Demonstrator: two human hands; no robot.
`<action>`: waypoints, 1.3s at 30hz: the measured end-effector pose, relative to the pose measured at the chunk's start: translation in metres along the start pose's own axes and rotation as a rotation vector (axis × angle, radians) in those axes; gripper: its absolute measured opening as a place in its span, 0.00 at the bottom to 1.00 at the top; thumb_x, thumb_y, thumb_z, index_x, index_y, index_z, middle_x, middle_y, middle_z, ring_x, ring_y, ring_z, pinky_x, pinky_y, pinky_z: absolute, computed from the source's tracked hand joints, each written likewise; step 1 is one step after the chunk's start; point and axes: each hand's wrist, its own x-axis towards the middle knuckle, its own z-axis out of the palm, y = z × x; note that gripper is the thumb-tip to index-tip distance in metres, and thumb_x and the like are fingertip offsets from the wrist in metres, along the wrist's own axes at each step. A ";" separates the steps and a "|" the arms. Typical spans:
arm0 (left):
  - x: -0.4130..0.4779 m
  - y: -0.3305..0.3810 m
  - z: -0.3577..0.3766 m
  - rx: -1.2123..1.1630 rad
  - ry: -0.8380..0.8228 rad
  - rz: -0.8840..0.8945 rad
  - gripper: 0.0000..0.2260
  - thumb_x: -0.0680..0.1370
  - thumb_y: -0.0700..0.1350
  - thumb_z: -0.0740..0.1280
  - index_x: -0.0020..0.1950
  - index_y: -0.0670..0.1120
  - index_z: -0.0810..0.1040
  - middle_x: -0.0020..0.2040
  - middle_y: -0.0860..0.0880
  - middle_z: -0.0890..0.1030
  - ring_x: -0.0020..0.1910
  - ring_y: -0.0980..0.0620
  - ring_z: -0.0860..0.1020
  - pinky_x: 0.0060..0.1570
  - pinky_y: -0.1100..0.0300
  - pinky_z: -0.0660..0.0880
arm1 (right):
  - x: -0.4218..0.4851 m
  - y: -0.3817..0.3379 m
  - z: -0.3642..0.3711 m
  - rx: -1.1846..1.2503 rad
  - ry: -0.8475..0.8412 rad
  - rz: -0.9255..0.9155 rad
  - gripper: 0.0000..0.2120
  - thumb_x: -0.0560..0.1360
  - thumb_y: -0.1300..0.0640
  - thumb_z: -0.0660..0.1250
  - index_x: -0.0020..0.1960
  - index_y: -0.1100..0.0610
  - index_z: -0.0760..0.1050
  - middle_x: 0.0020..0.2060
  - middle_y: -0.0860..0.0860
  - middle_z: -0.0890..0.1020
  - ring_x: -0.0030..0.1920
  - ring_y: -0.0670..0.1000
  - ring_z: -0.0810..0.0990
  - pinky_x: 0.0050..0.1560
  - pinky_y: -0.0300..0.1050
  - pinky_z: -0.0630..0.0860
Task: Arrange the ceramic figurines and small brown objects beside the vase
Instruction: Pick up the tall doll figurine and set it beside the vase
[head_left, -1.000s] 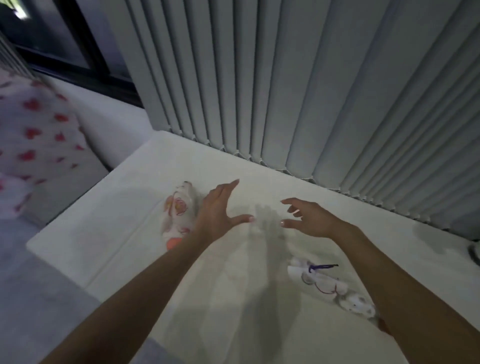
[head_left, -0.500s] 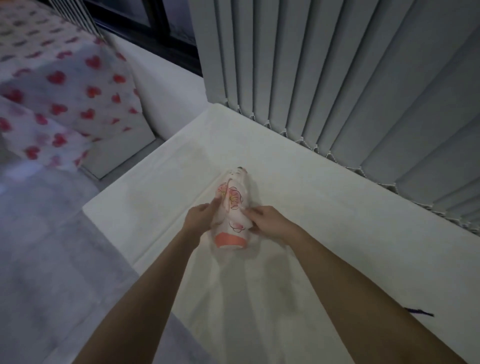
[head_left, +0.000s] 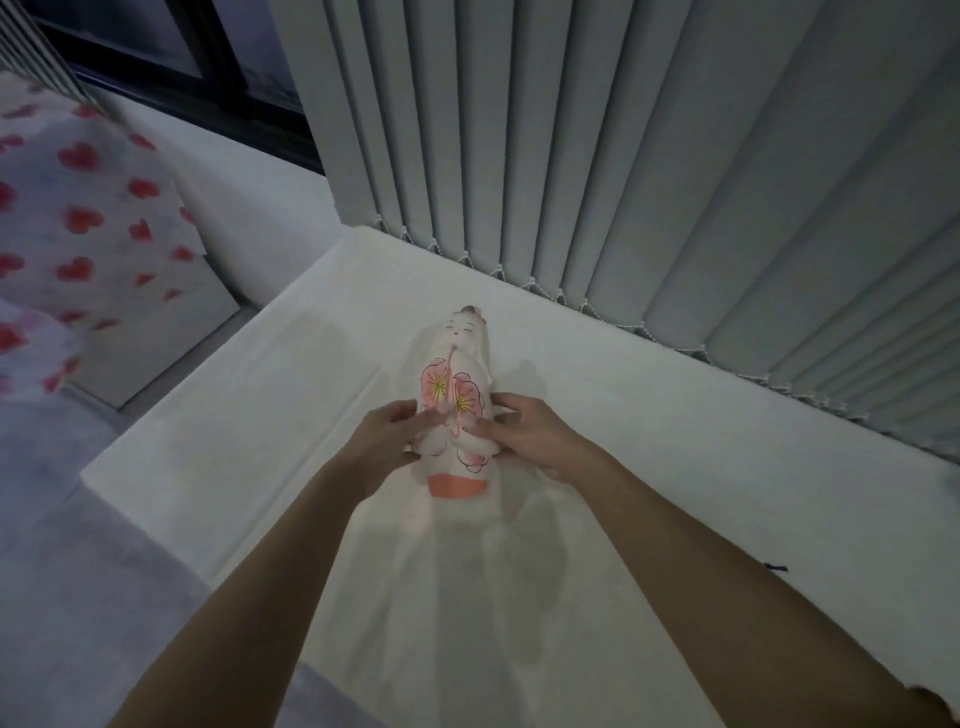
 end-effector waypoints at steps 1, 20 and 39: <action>-0.002 0.006 0.010 0.010 -0.032 0.048 0.16 0.64 0.53 0.75 0.48 0.49 0.79 0.43 0.53 0.86 0.41 0.57 0.84 0.35 0.65 0.80 | -0.008 -0.002 -0.010 0.003 0.025 -0.025 0.28 0.69 0.54 0.74 0.66 0.57 0.70 0.54 0.55 0.82 0.54 0.54 0.82 0.56 0.51 0.80; -0.032 -0.045 0.126 0.277 -0.309 0.423 0.34 0.58 0.41 0.81 0.56 0.64 0.71 0.57 0.60 0.79 0.55 0.63 0.79 0.44 0.67 0.81 | -0.145 0.048 -0.076 -0.334 0.359 -0.113 0.40 0.58 0.63 0.79 0.66 0.55 0.65 0.59 0.54 0.80 0.59 0.53 0.79 0.61 0.54 0.77; -0.049 -0.075 0.121 0.365 -0.319 0.425 0.36 0.55 0.52 0.81 0.58 0.66 0.69 0.56 0.67 0.79 0.57 0.68 0.76 0.50 0.72 0.77 | -0.157 0.077 -0.051 -0.428 0.418 -0.084 0.34 0.62 0.60 0.76 0.63 0.53 0.63 0.48 0.47 0.81 0.48 0.49 0.80 0.37 0.29 0.76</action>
